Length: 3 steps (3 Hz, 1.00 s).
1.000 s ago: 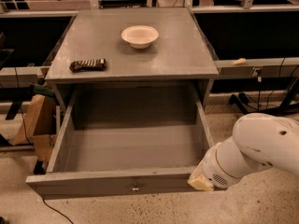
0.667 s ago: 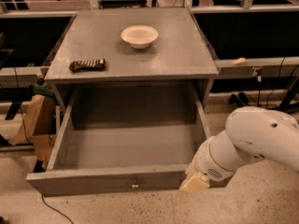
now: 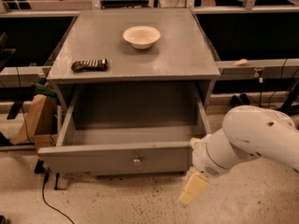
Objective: Close top drawer
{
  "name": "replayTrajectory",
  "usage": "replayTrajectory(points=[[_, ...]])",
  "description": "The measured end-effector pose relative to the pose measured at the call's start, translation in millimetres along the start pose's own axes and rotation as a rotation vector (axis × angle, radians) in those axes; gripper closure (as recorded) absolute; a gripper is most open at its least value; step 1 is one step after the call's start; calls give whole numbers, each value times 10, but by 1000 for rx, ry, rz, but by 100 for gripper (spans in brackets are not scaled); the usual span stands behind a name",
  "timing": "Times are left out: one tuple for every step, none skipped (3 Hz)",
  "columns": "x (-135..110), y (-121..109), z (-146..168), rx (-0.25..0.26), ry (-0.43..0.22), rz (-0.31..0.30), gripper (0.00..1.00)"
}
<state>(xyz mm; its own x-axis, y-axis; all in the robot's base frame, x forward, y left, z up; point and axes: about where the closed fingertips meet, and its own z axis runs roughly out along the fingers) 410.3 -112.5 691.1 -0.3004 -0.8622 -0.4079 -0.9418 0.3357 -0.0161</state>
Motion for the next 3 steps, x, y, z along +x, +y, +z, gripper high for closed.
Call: replayTrajectory(points=[[-257,-281,136,-19,-38,-126,0],[-555,-678,253,-16,-85,-256,19],[-690,-914,111,39,-159,-306,42]])
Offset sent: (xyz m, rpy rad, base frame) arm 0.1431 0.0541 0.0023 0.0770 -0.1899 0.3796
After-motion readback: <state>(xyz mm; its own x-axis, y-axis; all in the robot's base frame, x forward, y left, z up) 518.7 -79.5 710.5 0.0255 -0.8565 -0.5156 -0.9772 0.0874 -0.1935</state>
